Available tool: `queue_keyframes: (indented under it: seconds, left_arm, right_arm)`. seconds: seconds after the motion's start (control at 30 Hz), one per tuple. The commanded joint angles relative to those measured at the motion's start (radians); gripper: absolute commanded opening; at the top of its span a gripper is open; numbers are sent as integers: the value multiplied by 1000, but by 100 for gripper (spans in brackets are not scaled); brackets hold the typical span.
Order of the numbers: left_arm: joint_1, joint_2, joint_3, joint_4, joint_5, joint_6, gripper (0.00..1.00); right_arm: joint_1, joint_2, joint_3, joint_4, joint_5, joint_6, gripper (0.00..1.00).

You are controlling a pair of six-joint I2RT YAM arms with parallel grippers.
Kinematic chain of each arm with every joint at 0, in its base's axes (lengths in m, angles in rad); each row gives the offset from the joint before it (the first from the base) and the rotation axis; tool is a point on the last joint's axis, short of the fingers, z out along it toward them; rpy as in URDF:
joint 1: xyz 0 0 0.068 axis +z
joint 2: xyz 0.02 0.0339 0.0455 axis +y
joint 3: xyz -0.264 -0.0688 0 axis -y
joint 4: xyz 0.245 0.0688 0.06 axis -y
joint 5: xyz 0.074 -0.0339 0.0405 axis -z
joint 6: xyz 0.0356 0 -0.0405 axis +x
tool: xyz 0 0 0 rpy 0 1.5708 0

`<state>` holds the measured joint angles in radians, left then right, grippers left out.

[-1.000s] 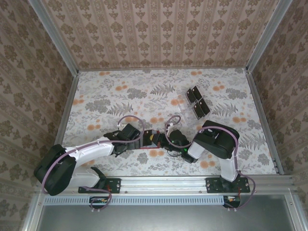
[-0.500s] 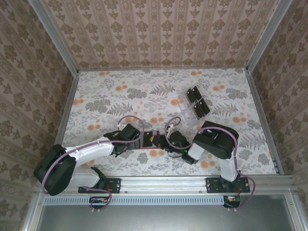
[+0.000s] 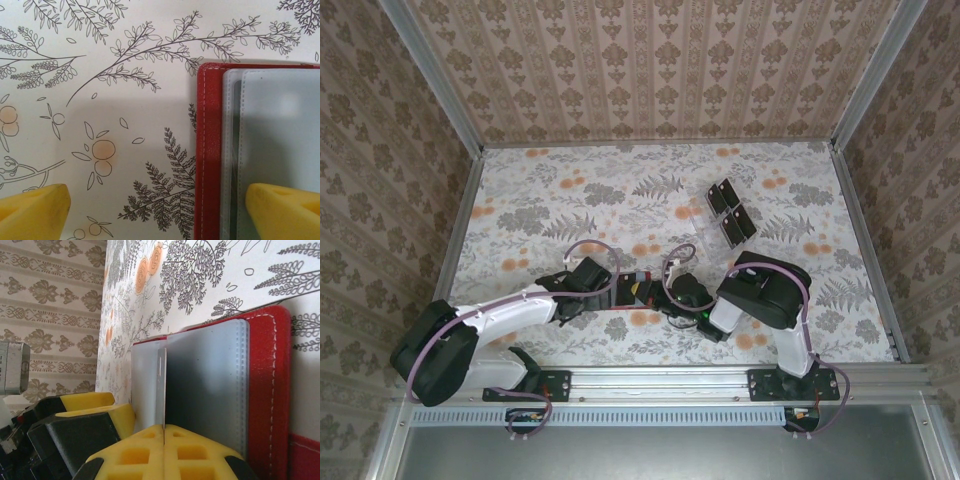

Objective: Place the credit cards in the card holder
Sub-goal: Insert the credit card into the card holder.

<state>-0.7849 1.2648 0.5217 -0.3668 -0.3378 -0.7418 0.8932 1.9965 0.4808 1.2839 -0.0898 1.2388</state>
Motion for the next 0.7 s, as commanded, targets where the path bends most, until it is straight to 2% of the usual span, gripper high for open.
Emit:
queue_keyframes:
  seconds: [0.0, 0.67]
  left_arm:
    - [-4, -6, -25, -32, -9, -12, 100]
    - [-4, -2, -22, -29, -11, -12, 100]
  right_arm:
    - [9, 31, 13, -11, -20, 6, 0]
    - [21, 0, -35, -19, 31, 103, 0]
